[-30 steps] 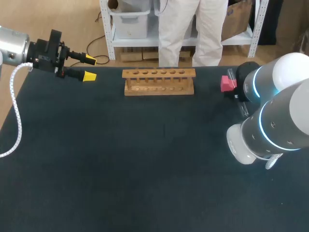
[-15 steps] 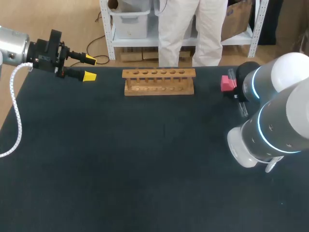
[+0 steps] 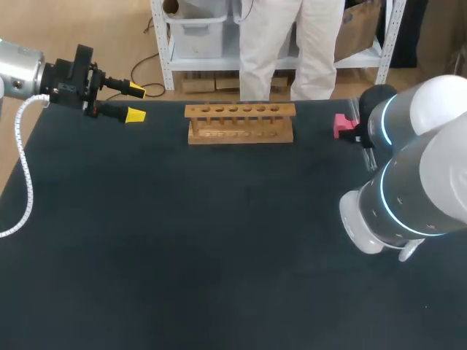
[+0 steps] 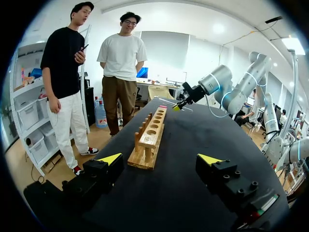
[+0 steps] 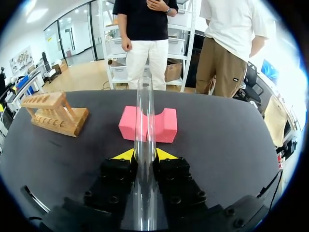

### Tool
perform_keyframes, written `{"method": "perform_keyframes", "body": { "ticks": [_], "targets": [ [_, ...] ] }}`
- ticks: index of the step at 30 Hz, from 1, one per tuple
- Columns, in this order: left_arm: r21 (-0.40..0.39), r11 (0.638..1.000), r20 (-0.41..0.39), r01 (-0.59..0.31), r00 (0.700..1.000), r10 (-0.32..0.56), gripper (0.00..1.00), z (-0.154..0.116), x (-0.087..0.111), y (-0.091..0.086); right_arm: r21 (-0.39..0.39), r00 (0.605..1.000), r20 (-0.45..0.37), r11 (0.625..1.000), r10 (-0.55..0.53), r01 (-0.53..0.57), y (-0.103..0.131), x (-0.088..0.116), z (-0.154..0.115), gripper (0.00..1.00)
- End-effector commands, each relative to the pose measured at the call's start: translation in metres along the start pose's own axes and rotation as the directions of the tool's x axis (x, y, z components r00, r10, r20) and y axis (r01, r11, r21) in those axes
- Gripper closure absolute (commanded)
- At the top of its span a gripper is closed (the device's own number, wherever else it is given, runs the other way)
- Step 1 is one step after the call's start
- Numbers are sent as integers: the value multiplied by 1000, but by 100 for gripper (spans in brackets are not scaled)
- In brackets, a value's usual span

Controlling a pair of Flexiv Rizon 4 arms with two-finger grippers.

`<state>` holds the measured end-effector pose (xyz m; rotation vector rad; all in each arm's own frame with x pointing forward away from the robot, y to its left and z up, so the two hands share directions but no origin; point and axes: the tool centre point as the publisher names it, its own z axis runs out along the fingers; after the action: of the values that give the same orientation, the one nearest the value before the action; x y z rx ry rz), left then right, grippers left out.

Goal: Grasp the test tube, adjust it, and insert it.

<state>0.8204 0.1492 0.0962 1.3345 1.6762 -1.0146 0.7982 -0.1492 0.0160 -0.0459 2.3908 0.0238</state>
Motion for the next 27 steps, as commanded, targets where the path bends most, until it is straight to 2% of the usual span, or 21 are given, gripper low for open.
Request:
{"method": "perform_keyframes", "body": {
  "ticks": [1,13,19,27],
  "targets": [
    [0,1000,2,-3,1000,3,0,0,1,0,17,1000,-16,1000,4,-4,9,-4,-31,100],
    [0,1000,2,-3,1000,3,0,0,1,0,7,1000,-18,1000,8,-8,46,-19,-74,100],
    [0,1000,2,-3,1000,3,0,0,1,0,-21,1000,-18,1000,-21,20,71,-26,-80,100],
    [0,1000,2,-3,1000,3,0,0,1,0,-66,999,-49,998,-6,2,104,-33,-76,100]
  ]
}}
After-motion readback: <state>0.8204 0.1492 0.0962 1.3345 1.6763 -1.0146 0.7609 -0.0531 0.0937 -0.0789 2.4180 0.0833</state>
